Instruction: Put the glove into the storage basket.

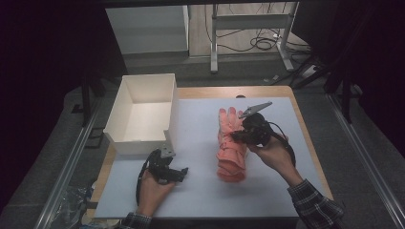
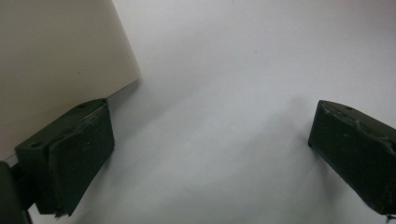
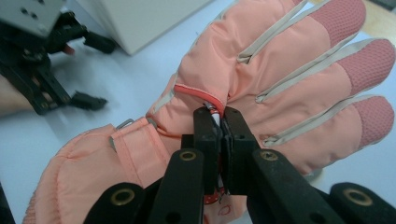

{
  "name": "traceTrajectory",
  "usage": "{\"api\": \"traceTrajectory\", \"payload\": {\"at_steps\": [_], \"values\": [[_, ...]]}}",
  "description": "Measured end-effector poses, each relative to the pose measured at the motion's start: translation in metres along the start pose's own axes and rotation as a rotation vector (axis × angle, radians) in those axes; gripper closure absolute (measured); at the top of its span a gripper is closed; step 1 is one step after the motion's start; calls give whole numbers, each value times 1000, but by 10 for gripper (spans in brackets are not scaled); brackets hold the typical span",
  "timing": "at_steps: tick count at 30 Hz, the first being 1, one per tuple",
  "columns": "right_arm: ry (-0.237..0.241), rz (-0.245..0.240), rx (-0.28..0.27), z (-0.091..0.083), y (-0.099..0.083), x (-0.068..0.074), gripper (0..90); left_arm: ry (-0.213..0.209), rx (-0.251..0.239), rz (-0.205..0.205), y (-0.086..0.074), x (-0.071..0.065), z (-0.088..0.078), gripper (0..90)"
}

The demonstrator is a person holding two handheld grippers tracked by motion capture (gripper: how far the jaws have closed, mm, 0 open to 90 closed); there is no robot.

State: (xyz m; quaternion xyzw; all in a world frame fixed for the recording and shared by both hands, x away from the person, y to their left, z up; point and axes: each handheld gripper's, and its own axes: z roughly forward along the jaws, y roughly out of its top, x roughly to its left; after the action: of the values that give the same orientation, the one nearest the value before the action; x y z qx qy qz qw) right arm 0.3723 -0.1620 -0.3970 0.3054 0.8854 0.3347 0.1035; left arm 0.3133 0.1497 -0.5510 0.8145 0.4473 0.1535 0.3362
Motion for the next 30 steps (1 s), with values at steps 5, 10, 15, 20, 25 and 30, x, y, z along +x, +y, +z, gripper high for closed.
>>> {"api": "traceTrajectory", "payload": {"at_steps": [5, 10, 15, 20, 25, 30], "values": [[-14, 11, 25, 8, -14, -3, 855, 1, -3, 0, 0, 0, 0, 2], [-15, 33, 40, 25, -27, -8, 852, 1, -3, -1, 0, 0, 0, 1], [-31, 44, 44, 36, -33, -10, 840, 2, -2, 0, 0, 0, 0, 1], [-69, 41, 43, 46, -42, -6, 841, 2, -2, 0, 0, 0, 0, 1], [-83, 58, 20, 47, -49, -5, 804, 2, -2, 0, 0, 0, 0, 1], [-82, 46, -40, 38, -51, -7, 664, 2, -2, 0, 0, 0, 0, 1]]}}
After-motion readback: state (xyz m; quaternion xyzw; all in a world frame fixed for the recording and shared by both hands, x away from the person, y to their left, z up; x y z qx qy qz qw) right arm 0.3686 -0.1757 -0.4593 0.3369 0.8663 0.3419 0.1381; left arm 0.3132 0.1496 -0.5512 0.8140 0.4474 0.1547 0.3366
